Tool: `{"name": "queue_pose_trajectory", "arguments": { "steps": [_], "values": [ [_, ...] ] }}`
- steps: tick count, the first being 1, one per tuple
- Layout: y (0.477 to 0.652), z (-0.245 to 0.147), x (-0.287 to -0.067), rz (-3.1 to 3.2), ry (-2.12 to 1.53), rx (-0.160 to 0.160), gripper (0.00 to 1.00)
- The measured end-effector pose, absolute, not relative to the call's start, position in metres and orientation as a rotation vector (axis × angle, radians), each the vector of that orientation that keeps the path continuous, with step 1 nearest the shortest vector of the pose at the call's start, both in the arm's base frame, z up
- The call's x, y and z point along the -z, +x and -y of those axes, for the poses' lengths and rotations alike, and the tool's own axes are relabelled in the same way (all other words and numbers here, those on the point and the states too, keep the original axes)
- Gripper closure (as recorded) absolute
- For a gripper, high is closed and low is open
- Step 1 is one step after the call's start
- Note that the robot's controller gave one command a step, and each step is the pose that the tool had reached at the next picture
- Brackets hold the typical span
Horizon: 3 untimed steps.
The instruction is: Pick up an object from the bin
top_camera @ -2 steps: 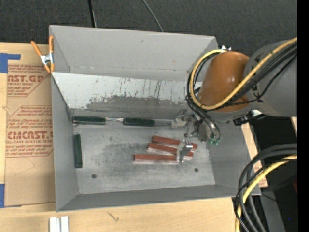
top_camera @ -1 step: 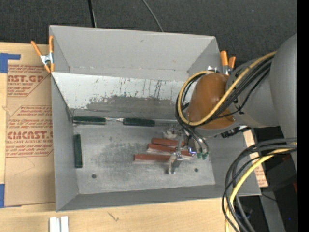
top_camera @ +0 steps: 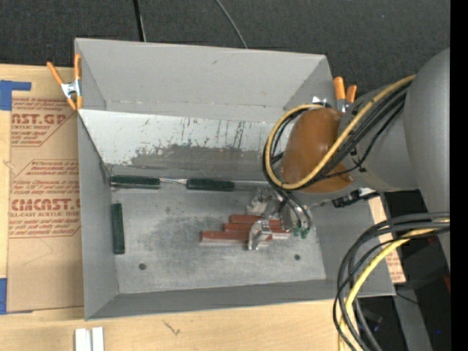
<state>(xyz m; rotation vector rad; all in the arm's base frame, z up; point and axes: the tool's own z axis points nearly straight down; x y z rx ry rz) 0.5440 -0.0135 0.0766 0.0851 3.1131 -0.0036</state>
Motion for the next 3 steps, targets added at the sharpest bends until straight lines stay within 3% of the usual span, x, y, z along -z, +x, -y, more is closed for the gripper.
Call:
{"name": "queue_pose_trajectory", "arguments": {
  "steps": [2, 3],
  "values": [
    [0.543, 0.013, -0.079, -3.119, 0.086, 0.003, 1.0],
    [0.54, 0.013, -0.092, -3.14, 0.085, 0.001, 1.0]
  ]
}}
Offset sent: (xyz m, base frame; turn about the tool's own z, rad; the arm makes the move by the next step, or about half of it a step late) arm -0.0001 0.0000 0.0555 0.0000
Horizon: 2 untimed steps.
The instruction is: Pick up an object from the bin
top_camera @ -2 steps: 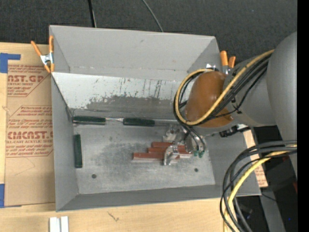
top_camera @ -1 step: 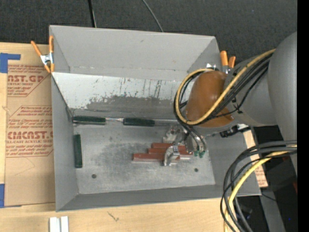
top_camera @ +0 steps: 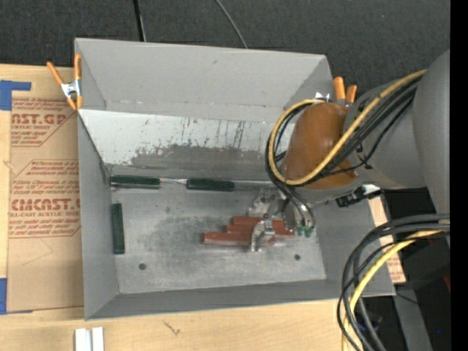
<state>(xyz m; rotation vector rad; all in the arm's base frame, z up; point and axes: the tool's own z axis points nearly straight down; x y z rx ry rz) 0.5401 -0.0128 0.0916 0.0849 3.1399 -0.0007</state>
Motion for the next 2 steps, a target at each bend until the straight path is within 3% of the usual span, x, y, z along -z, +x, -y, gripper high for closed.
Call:
{"name": "queue_pose_trajectory", "arguments": {
  "steps": [2],
  "values": [
    [0.541, 0.0126, -0.1114, -3.14, 0.085, 0.0, 1.0]
  ]
}}
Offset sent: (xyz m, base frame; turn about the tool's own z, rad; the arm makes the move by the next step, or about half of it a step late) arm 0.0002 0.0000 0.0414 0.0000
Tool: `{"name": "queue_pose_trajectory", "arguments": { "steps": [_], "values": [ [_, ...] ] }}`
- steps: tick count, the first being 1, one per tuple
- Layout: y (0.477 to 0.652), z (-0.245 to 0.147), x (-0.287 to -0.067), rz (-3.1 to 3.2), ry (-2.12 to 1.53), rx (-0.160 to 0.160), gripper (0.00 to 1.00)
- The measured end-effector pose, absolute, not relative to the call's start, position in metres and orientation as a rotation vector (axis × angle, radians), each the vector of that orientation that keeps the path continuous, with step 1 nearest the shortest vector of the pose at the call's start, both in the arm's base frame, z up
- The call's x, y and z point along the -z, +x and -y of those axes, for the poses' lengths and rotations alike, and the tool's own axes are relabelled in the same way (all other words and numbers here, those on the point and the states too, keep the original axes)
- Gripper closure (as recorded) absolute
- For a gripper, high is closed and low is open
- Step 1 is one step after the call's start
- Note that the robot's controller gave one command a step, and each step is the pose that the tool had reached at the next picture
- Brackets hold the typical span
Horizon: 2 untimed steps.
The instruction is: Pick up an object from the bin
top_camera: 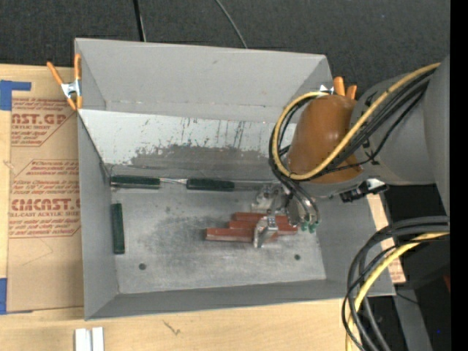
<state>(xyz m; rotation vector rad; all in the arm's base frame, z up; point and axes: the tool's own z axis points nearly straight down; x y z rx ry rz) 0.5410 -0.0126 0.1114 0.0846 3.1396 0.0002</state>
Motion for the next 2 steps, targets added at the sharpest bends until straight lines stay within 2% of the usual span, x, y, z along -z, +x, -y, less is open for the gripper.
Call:
{"name": "queue_pose_trajectory", "arguments": {
  "steps": [2],
  "values": [
    [0.54, 0.012, -0.134, -3.146, 0.085, -0.001, 1.0]
  ]
}}
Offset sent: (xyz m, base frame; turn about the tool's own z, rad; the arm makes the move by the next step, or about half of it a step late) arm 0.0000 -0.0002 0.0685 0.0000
